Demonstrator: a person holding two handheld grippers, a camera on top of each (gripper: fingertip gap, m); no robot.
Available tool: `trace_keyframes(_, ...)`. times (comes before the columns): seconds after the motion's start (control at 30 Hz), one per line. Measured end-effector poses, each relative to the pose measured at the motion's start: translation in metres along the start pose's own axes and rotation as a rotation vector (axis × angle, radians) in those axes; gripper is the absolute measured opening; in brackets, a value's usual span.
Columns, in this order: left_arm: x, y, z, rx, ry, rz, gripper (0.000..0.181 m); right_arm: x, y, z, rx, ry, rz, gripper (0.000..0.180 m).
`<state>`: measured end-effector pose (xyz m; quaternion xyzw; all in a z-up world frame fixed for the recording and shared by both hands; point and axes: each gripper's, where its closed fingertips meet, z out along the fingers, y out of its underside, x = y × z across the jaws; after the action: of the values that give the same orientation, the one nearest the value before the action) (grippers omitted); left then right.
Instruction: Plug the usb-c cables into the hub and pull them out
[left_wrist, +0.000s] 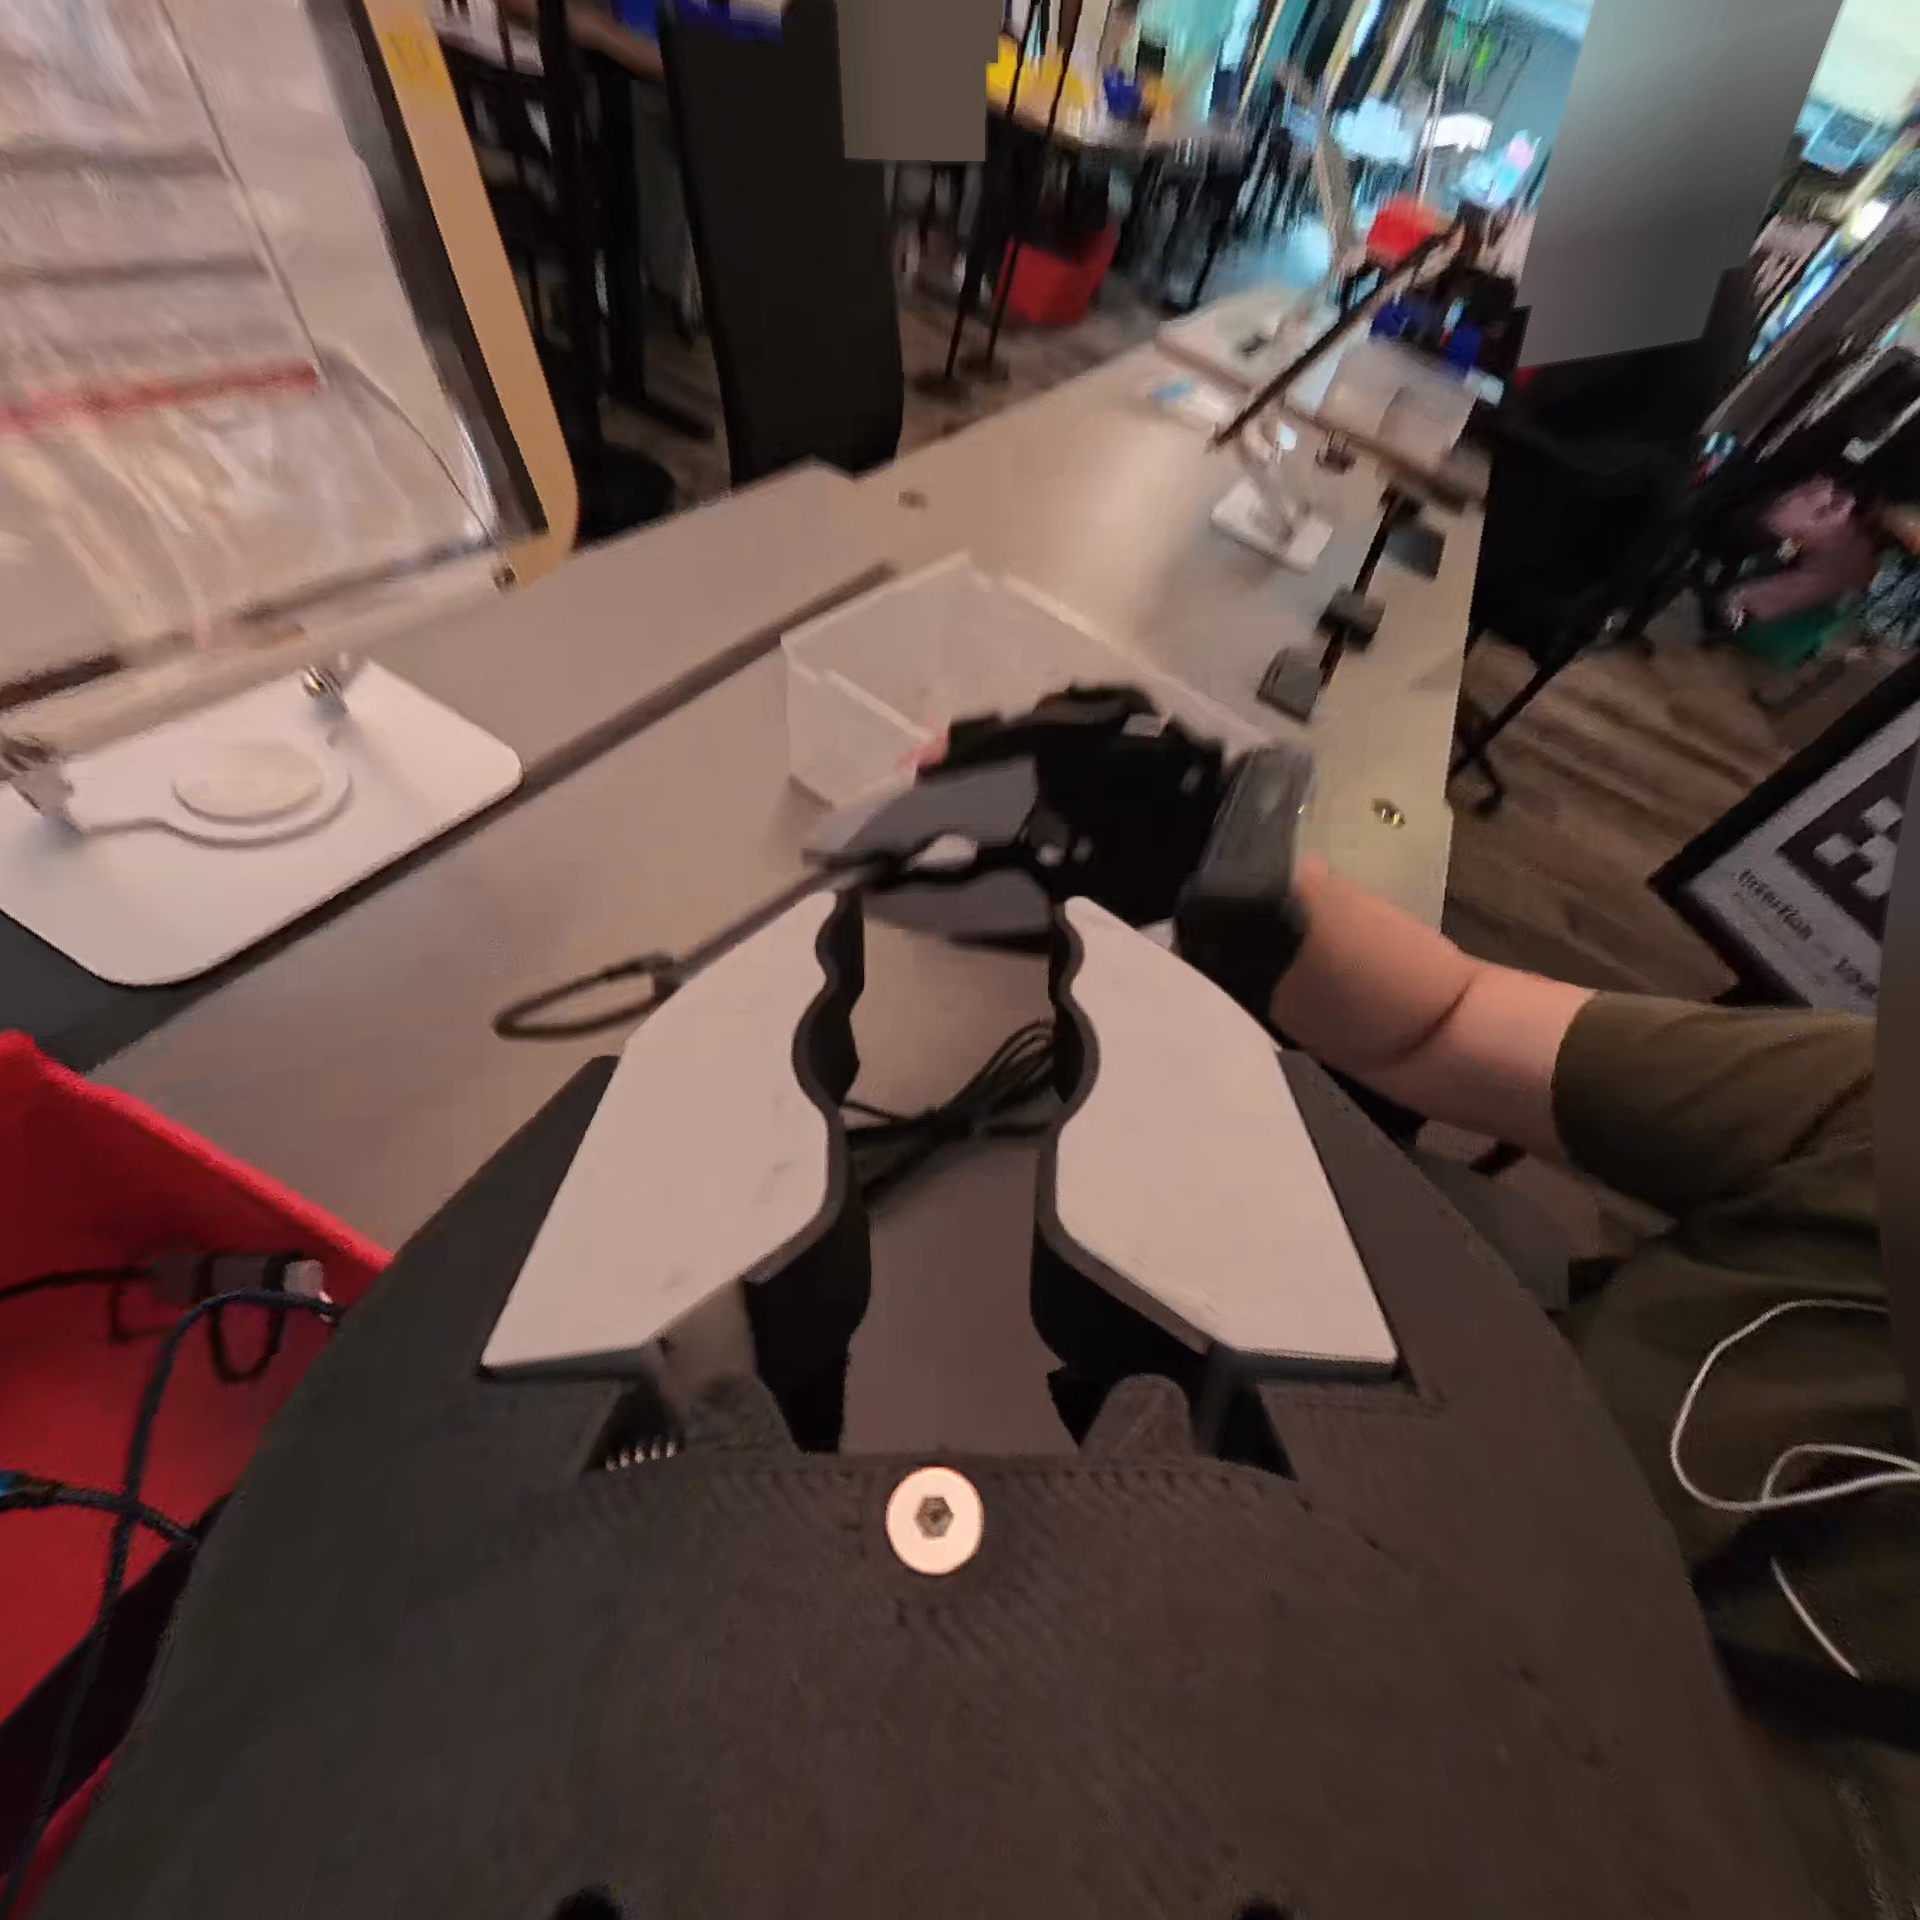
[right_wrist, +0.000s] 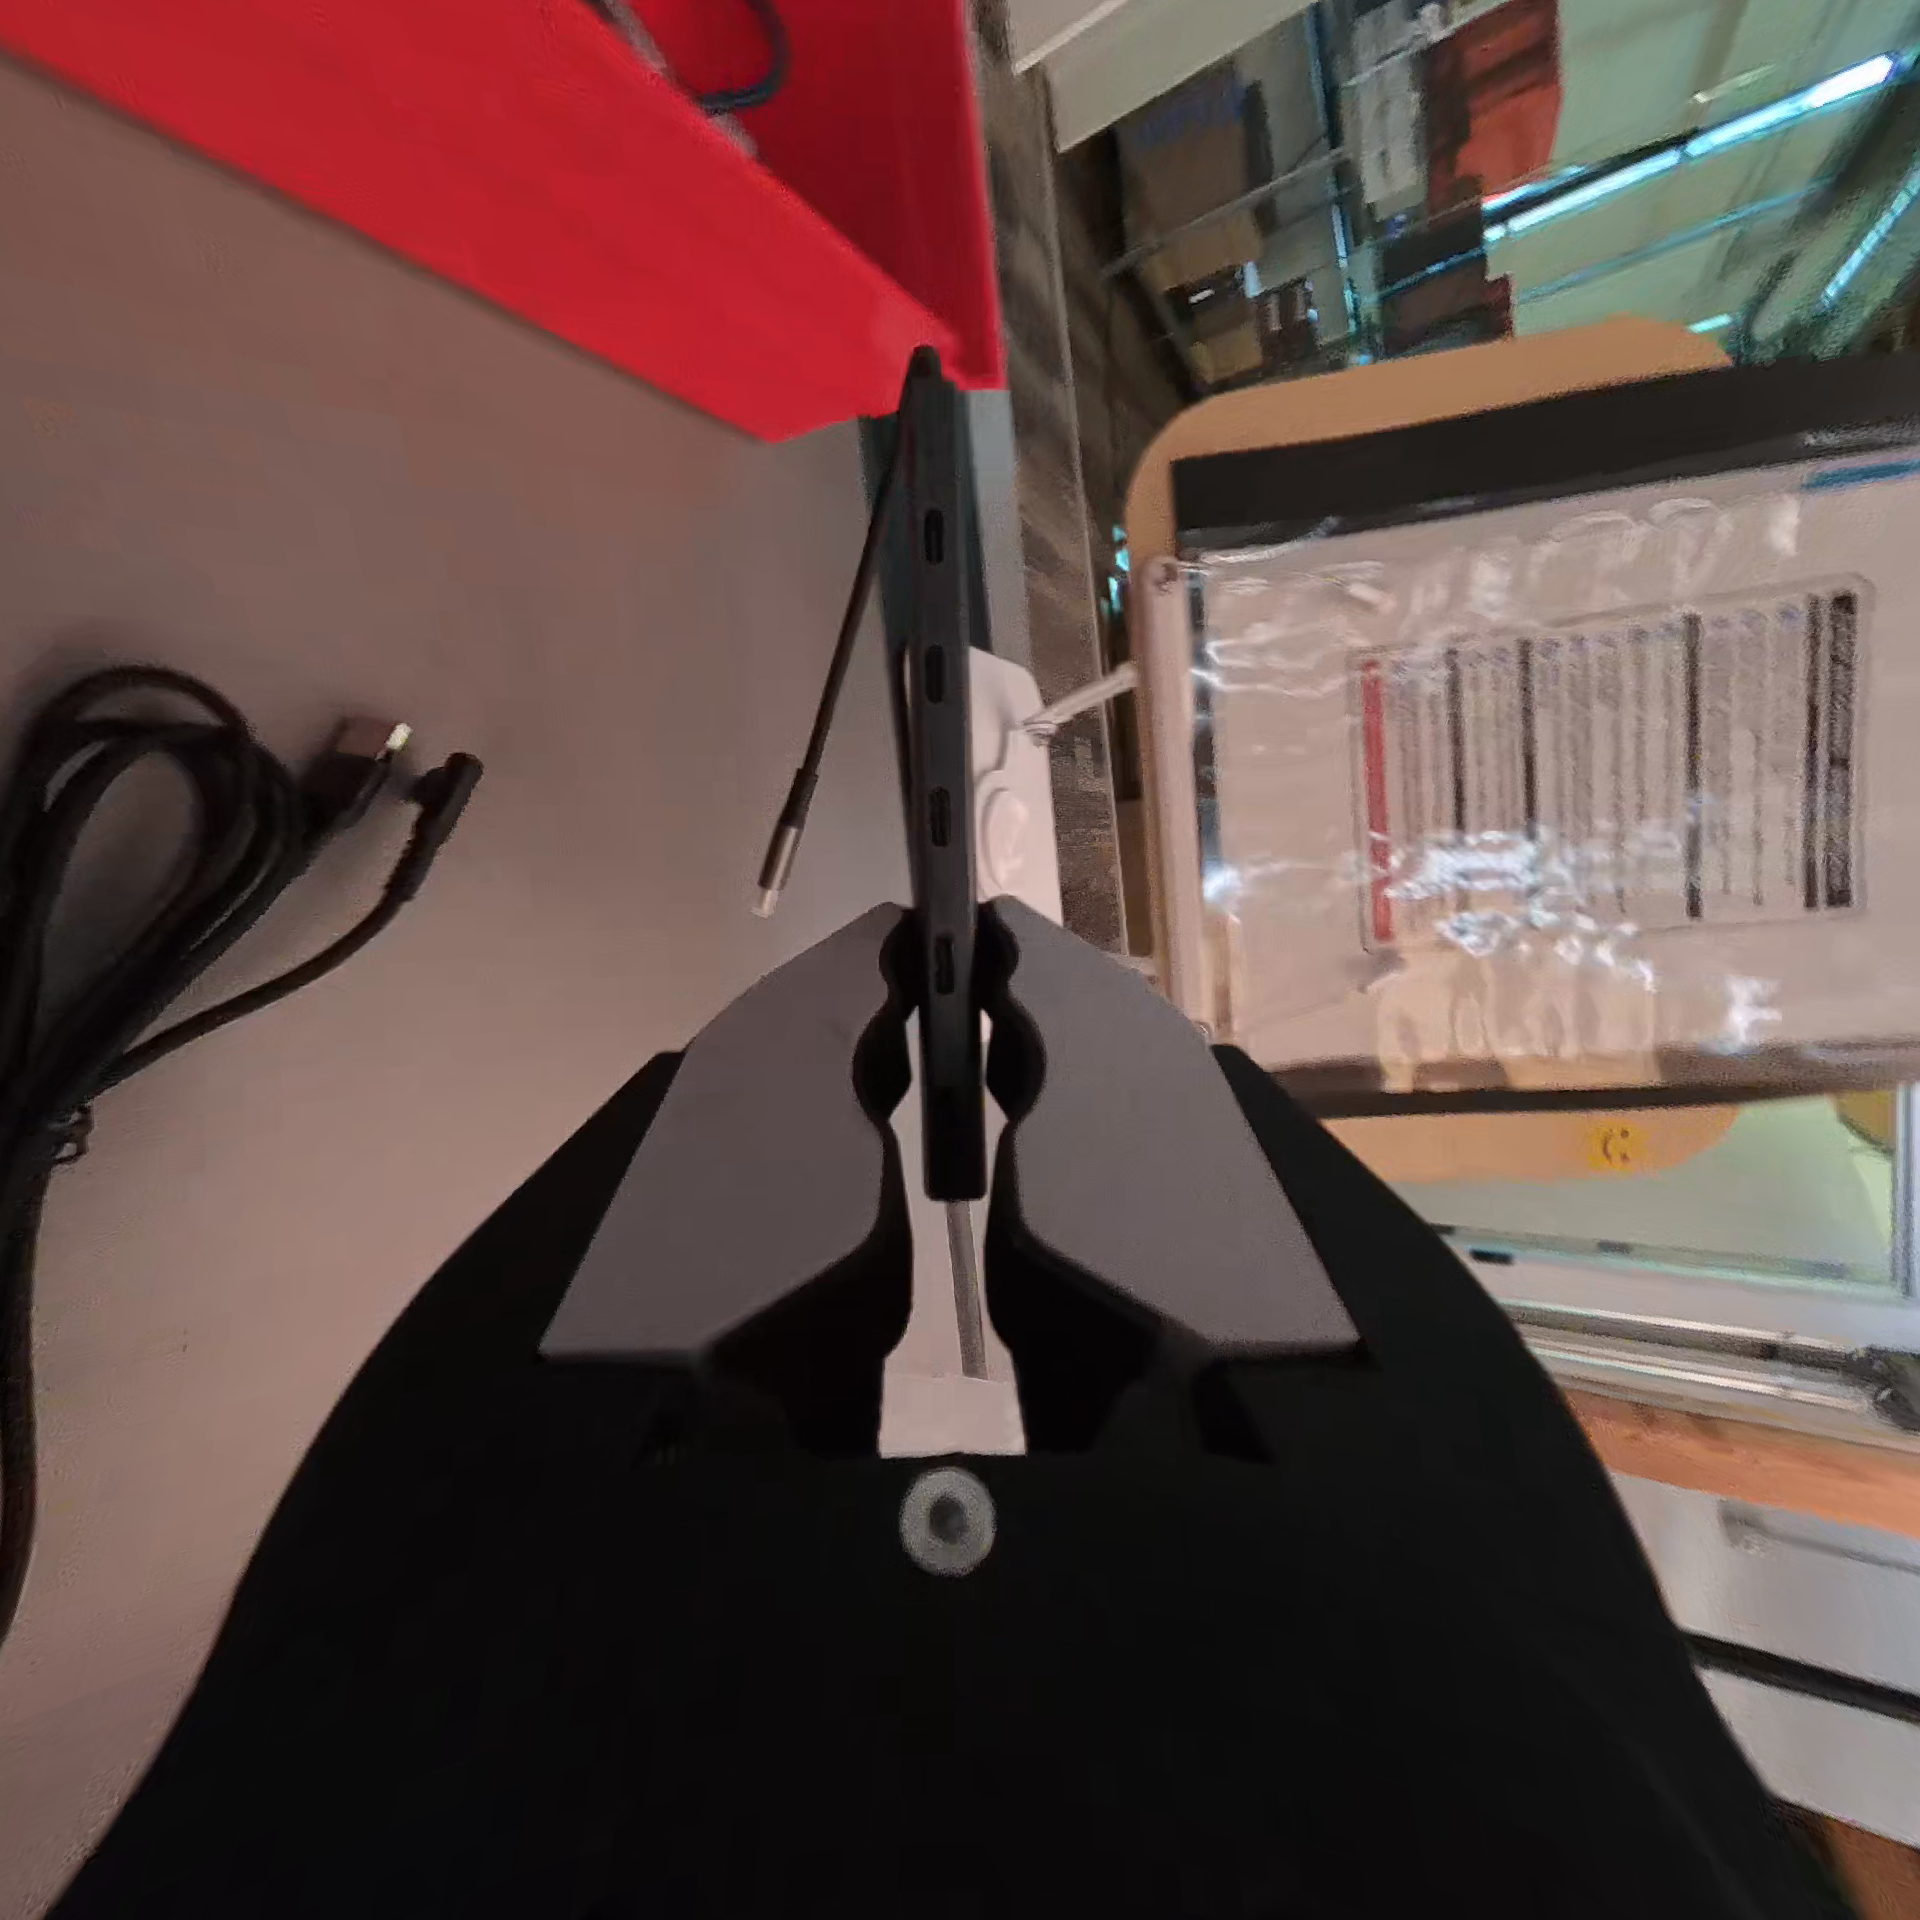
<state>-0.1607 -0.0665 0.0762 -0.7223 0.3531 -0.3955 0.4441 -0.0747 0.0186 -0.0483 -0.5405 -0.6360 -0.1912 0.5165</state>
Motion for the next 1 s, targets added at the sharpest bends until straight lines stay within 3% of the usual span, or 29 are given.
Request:
trace_keyframes(0.13,0.006,-0.011,-0.031,0.083,0.001,0.020,0.033,-0.039,-0.006,0.021,-0.022,-0.066,-0.101,0.010)
trace_keyframes(0.33,0.012,-0.018,-0.048,0.137,0.046,0.026,0.033,-0.083,-0.005,0.055,-0.002,-0.105,-0.233,0.011)
trace_keyframes(0.57,0.010,-0.018,-0.051,0.140,0.066,0.014,0.033,-0.096,0.021,0.080,-0.003,-0.190,-0.138,0.010)
trace_keyframes(0.67,0.009,-0.017,-0.048,0.135,0.076,0.007,0.033,-0.114,0.048,0.087,-0.118,-0.303,-0.121,0.011)
trace_keyframes(1.0,0.008,-0.008,-0.032,0.058,0.073,0.006,0.034,-0.106,0.048,0.081,-0.245,-0.300,-0.040,0.027)
